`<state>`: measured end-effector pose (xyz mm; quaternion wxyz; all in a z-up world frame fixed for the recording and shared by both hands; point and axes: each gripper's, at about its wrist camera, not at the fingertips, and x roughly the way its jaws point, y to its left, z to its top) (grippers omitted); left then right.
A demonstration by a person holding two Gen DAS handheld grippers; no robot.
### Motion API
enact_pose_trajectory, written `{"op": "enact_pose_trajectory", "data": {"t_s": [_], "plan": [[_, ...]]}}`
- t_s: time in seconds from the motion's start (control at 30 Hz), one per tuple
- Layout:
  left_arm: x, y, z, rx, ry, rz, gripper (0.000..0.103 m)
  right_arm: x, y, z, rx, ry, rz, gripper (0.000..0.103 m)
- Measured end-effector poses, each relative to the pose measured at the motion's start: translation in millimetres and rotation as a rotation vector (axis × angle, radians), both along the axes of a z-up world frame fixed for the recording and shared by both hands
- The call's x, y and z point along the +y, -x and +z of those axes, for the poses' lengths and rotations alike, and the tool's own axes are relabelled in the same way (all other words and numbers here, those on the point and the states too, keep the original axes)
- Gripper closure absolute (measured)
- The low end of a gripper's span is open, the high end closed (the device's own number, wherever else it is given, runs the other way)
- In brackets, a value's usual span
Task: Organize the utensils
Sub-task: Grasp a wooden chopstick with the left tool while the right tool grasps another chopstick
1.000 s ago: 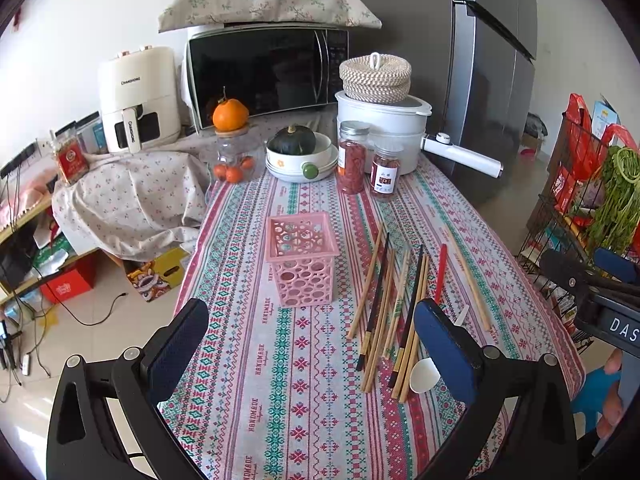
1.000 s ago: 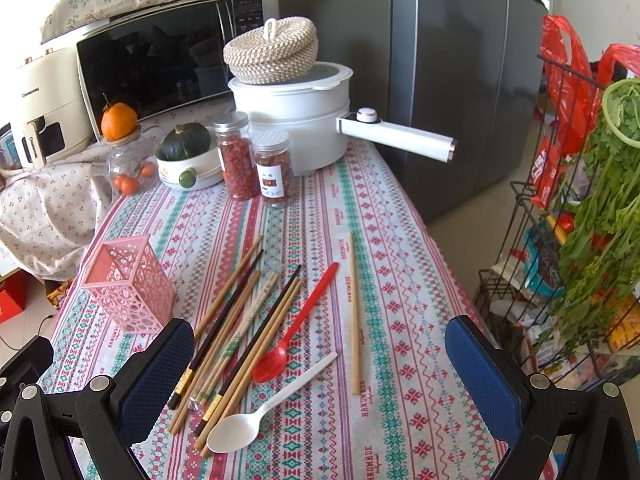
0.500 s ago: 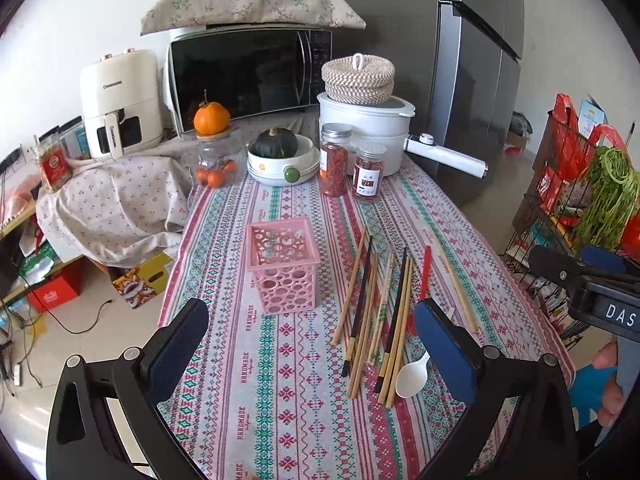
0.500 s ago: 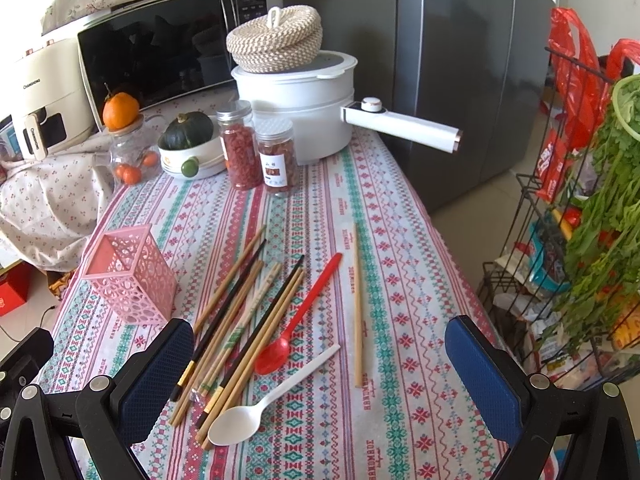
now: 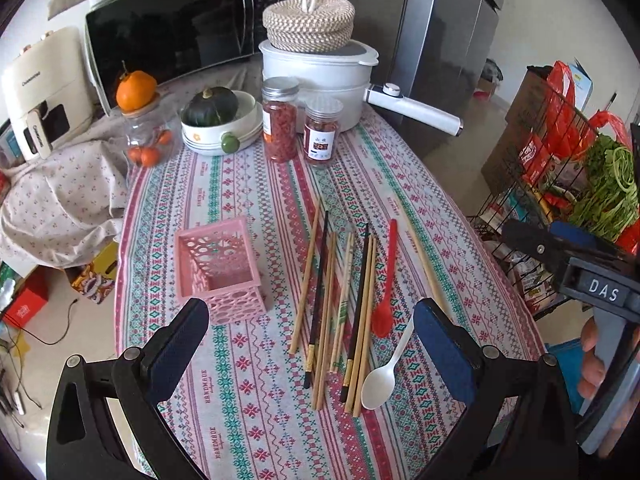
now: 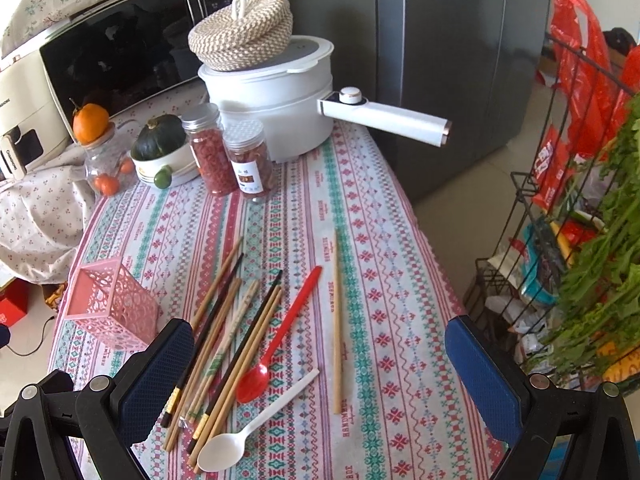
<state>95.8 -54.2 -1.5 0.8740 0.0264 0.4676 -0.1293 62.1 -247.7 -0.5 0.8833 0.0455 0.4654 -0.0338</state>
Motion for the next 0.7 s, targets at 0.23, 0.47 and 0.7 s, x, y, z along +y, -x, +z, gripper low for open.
{"op": "enact_pose_trajectory", "data": {"t_s": [0.23,0.47,0.7], "plan": [[-42.3,-78.0,-25.6,0.135,-0.013,-0.073,0.030,-34.9,-38.4,-51.3,0.108,-0.121,-0.032,0.002],[-68.1,-144.3,-87.3,0.286,-0.068,-0.057,0.070,-49.4,-69.9,-92.7,0.218,-0.195,-0.015,0.011],[-75.3,-181.3,-132.7,0.358,-0.137,-0.015,0.084,-55.6,-89.1,-119.9,0.287,-0.244,-0.007,0.012]]}}
